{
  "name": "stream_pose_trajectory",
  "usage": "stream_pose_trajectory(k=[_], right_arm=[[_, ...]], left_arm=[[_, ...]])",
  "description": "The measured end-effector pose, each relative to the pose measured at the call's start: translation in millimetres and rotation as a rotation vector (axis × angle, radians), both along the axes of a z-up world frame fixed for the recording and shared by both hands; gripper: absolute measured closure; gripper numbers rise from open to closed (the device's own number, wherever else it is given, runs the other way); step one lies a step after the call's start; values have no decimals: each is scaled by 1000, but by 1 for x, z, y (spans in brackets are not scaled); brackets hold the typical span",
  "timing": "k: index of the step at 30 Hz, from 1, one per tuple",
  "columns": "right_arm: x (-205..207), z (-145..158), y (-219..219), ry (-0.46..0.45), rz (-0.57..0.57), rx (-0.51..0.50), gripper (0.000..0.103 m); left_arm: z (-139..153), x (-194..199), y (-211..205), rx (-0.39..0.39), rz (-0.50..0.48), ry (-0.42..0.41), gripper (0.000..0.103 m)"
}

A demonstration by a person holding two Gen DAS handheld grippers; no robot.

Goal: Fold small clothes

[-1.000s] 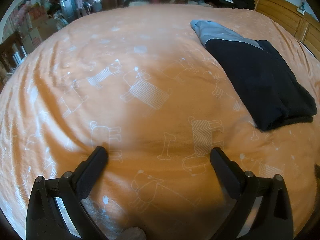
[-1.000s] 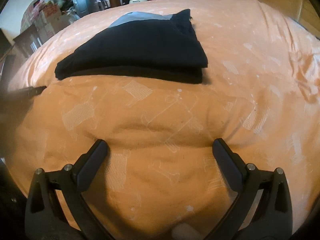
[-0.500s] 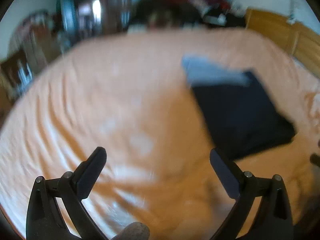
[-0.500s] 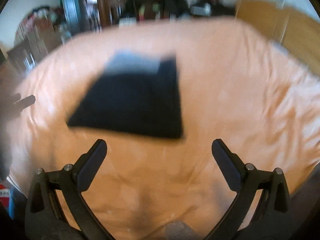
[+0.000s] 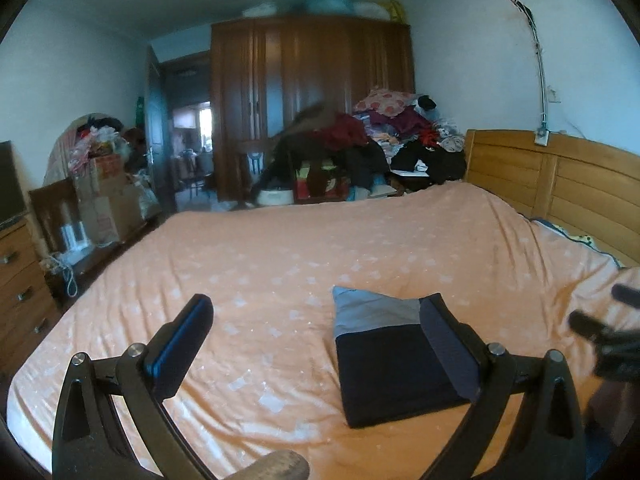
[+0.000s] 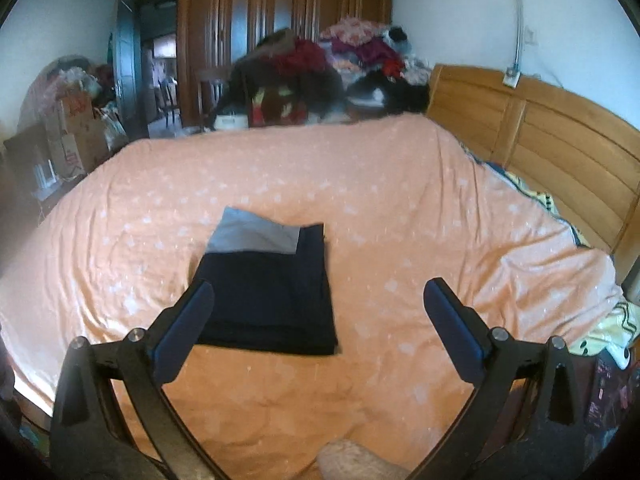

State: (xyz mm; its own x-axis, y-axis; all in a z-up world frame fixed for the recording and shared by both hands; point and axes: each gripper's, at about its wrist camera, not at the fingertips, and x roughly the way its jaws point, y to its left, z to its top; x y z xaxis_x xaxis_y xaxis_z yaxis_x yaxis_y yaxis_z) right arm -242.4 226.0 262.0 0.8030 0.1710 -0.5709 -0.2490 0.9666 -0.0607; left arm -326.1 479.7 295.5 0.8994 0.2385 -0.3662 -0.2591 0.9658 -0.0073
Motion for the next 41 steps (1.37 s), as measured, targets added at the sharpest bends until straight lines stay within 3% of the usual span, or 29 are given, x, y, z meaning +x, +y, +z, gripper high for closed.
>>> stream_pose_trajectory(k=[9, 20, 26, 31, 41], right_arm=[[-5, -12, 2, 76, 29, 2, 0], [-8, -11, 5, 101, 58, 33, 0], [-3, -16, 4, 163, 94, 95, 0], [2, -25, 9, 203, 94, 82, 0], [-11, -19, 24, 134, 102, 12, 0]], left_arm=[[-9, -6, -28, 23, -58, 55, 0], [-20, -7, -19, 19, -58, 97, 0], [-21, -10, -17, 6, -57, 96, 0], [-21, -12, -17, 5, -54, 95, 0], [-23, -13, -19, -1, -64, 96, 0]])
